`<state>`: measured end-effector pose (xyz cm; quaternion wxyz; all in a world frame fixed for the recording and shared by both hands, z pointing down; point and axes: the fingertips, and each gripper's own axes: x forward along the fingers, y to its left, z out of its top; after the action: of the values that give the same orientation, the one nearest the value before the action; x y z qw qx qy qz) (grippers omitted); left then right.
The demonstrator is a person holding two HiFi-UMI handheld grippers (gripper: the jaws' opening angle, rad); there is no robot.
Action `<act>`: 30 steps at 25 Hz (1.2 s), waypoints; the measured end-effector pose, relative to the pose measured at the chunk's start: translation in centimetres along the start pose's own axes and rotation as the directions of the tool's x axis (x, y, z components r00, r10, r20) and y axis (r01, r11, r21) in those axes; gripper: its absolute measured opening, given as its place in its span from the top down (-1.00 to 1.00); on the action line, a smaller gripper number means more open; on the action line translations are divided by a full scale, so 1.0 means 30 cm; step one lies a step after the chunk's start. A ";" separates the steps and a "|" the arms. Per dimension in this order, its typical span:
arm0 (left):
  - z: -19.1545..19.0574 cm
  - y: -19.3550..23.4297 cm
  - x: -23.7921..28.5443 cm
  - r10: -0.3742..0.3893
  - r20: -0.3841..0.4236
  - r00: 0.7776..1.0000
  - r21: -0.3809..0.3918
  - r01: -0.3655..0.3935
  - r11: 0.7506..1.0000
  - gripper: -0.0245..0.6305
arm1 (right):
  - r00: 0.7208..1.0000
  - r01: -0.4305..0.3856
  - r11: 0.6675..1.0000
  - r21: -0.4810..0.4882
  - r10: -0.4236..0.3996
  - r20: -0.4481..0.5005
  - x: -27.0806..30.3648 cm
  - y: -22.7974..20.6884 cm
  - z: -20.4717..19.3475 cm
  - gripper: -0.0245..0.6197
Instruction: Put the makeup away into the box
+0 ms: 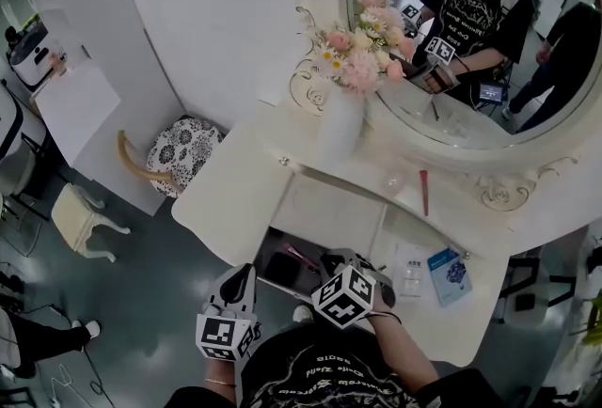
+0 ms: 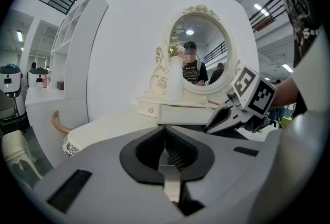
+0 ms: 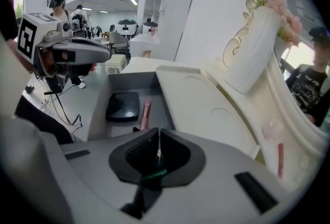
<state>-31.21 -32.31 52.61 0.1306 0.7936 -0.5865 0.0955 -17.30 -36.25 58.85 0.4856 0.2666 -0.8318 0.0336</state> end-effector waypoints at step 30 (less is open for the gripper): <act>0.008 0.026 0.007 0.005 0.007 1.000 -0.001 -0.005 1.000 0.87 | 0.997 -0.016 0.999 0.052 0.020 -0.078 0.111 0.053 0.012 0.85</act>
<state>-31.89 -32.80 52.52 0.1287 0.7925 -0.5889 0.0926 -19.63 -36.38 61.74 0.5106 0.2699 -0.8134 0.0697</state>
